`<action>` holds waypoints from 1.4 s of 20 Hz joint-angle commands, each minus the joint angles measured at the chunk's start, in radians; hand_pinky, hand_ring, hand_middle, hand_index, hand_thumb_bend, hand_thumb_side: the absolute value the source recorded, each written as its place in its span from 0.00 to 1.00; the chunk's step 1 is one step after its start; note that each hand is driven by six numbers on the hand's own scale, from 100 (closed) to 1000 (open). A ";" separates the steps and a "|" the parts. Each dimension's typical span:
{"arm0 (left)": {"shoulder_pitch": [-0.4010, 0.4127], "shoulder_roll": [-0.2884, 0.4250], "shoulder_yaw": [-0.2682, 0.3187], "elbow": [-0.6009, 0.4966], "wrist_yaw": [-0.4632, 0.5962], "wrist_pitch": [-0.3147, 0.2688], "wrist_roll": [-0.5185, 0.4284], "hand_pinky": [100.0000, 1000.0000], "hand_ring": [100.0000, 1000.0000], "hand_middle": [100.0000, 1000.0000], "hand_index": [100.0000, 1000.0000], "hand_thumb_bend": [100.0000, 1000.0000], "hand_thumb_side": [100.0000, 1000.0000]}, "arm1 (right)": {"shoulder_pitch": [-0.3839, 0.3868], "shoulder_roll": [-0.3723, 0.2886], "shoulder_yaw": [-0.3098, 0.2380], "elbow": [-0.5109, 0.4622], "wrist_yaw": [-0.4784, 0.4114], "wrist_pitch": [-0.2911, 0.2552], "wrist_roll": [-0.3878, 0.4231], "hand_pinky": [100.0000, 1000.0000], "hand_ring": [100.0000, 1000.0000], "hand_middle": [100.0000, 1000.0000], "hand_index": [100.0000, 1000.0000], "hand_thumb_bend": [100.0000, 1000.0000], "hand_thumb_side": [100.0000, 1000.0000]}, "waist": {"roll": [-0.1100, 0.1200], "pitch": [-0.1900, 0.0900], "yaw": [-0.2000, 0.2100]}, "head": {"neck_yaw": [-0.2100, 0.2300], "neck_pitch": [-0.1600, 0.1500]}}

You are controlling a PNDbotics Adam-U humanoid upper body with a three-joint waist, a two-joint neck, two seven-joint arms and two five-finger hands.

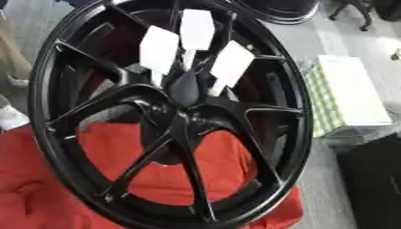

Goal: Pull the pin out of the wheel hub.

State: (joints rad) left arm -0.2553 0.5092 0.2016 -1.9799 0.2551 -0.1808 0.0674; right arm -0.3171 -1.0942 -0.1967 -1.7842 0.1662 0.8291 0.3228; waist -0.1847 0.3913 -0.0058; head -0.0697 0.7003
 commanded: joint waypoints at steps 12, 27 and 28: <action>-0.005 0.005 0.006 -0.020 0.005 -0.001 0.003 0.84 0.70 0.68 0.81 0.00 0.58 | -0.038 -0.002 -0.028 -0.039 0.030 0.009 -0.107 0.72 0.83 0.81 0.83 0.21 0.00 | 0.016 -0.036 -0.001 | 0.002 -0.001; -0.016 0.001 0.001 -0.020 0.015 -0.003 0.000 0.84 0.70 0.68 0.81 0.00 0.57 | -0.117 0.072 0.009 -0.213 -0.142 -0.011 -0.700 0.34 0.63 0.54 0.73 0.00 0.20 | 0.027 -0.042 0.009 | 0.017 -0.010; -0.017 0.000 0.000 -0.020 0.016 -0.003 -0.001 0.84 0.70 0.68 0.81 0.00 0.57 | -0.126 0.080 0.024 -0.215 -0.174 -0.041 -0.747 0.34 0.62 0.54 0.73 0.00 0.19 | 0.029 -0.043 0.010 | 0.018 -0.009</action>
State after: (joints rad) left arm -0.2643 0.5005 0.2006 -1.9799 0.2644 -0.1812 0.0676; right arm -0.4315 -0.9955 -0.1746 -1.9789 0.0321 0.7811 -0.3323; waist -0.1622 0.3788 0.0057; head -0.0541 0.7005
